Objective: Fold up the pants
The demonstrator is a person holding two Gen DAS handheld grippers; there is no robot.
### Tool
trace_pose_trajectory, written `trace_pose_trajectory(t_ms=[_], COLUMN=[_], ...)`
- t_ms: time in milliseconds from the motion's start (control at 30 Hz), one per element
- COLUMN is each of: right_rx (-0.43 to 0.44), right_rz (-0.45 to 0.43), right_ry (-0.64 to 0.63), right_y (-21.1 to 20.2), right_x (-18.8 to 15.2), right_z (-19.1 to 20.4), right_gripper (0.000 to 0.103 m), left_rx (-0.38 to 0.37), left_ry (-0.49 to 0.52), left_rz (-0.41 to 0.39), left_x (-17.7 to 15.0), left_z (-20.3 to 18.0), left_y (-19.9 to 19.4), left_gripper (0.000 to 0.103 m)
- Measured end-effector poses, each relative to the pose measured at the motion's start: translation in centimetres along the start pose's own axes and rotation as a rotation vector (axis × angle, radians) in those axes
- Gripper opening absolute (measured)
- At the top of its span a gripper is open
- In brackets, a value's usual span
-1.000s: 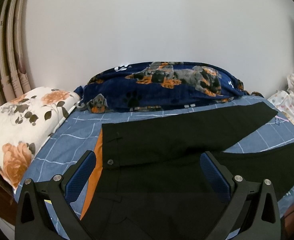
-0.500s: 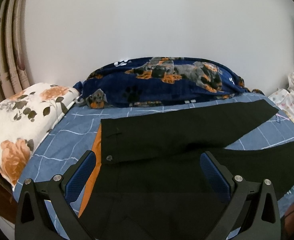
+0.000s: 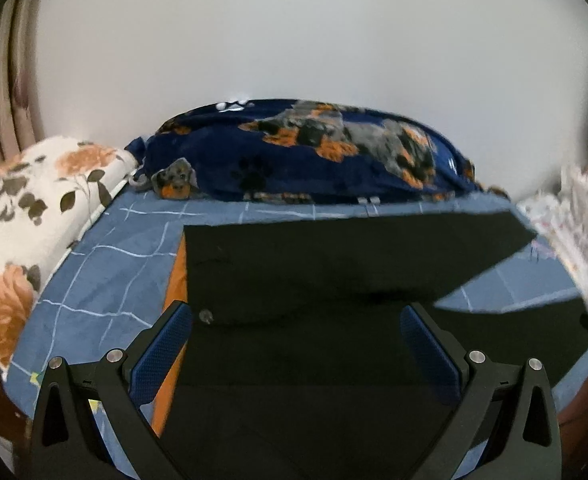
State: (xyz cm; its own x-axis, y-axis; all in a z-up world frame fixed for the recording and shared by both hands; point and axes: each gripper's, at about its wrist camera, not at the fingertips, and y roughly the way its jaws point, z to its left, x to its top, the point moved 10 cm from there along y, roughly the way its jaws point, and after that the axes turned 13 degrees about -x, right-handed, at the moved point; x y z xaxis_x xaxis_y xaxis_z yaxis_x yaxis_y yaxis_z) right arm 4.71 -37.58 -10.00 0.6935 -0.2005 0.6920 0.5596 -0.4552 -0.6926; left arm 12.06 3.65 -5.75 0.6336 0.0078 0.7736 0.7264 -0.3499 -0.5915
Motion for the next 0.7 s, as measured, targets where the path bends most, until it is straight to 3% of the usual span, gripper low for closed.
trace_pose_trajectory(t_ms=[133, 233, 433, 500, 533, 567, 700], right_rx=[0.017, 0.031, 0.049, 0.049, 0.049, 0.048, 0.040], right_rz=[0.003, 0.034, 0.081, 0.088, 0.090, 0.092, 0.104], right_ry=[-0.020, -0.036, -0.089, -0.113, -0.122, -0.131, -0.161], right_y=[0.3, 1.3, 3.0, 3.3, 3.4, 3.5, 4.0], right_x=[0.8, 0.8, 0.4, 0.7, 0.8, 1.0, 1.2], right_z=[1.5, 3.2, 7.1, 8.5, 8.9, 9.4, 10.3], right_gripper=[0.103, 0.103, 0.103, 0.103, 0.103, 0.103, 0.103], left_rx=[0.034, 0.080, -0.049, -0.095, -0.115, -0.137, -0.199], left_ry=[-0.026, -0.026, -0.150, -0.172, -0.181, -0.184, -0.196], left_rz=[-0.051, 0.018, 0.154, 0.189, 0.212, 0.244, 0.362], left_x=[2.9, 4.4, 5.3, 5.1, 4.9, 4.7, 3.2], left_z=[5.9, 11.1, 18.9, 20.2, 20.6, 21.0, 21.5], left_y=[0.2, 2.1, 8.3, 10.9, 12.3, 13.8, 18.3], left_gripper=[0.103, 0.103, 0.101, 0.090, 0.076, 0.069, 0.066])
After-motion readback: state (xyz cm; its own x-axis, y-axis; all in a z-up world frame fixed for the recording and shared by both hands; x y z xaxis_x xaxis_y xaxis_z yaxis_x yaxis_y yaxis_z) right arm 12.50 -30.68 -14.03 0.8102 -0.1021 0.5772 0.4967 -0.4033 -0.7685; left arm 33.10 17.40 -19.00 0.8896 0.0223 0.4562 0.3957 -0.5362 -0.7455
